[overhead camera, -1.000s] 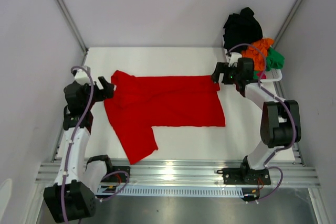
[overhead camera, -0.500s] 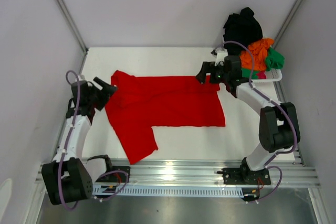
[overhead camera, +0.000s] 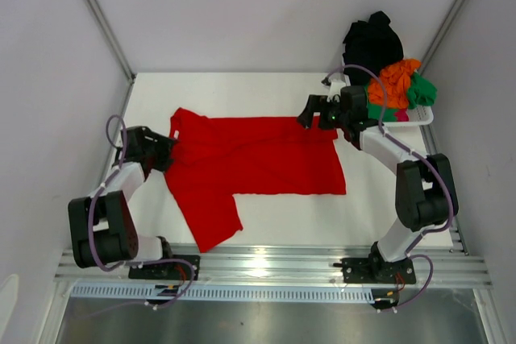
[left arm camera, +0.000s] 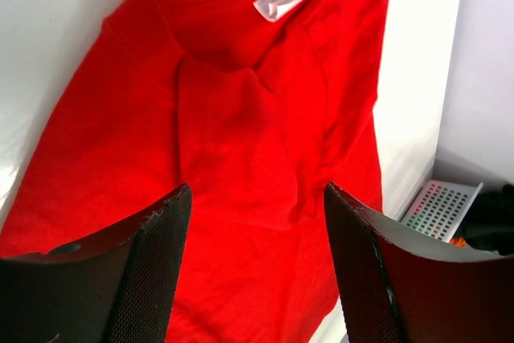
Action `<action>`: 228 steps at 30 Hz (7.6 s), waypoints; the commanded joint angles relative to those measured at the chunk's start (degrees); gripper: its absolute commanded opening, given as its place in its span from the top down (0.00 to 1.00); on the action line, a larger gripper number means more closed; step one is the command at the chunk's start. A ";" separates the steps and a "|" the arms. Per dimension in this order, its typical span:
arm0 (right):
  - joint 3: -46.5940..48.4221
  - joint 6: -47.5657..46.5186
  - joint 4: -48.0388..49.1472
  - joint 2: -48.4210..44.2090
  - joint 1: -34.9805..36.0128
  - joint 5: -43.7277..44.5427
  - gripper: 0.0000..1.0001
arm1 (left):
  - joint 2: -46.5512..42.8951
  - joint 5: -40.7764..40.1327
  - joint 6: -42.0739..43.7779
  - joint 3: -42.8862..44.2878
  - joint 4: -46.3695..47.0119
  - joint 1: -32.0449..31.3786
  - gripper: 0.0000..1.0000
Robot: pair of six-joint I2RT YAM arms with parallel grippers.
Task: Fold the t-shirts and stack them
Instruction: Fold the tshirt
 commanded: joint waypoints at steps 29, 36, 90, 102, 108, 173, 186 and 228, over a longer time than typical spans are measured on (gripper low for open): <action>7.16 -0.24 -2.20 2.91 0.38 0.88 0.01 | 10.08 0.92 0.70 -0.88 10.02 0.23 0.43; 7.60 -0.77 -4.02 3.44 0.55 1.05 0.01 | 11.67 1.10 1.04 -0.45 10.12 -1.26 0.41; 5.06 -1.56 -4.75 3.00 0.46 1.67 0.01 | 3.76 -1.97 6.14 1.31 7.74 -2.50 0.99; 4.26 -1.12 -4.66 2.91 0.46 1.76 0.01 | -3.70 -0.22 -1.05 0.52 -0.24 -2.58 0.99; 4.09 -0.86 -4.39 3.09 0.55 1.41 0.02 | -6.08 -1.97 -4.39 -0.62 -4.91 -3.11 0.99; 18.59 1.78 -8.26 14.52 3.89 3.69 0.05 | 34.34 1.98 11.41 39.98 -2.81 -2.49 0.35; 20.79 2.22 -9.67 16.10 3.98 4.48 0.05 | 41.02 5.05 8.34 42.09 -0.35 -2.32 0.39; 16.75 1.69 -9.75 13.73 3.89 5.45 0.05 | 30.92 5.85 8.78 27.96 2.73 -0.12 0.99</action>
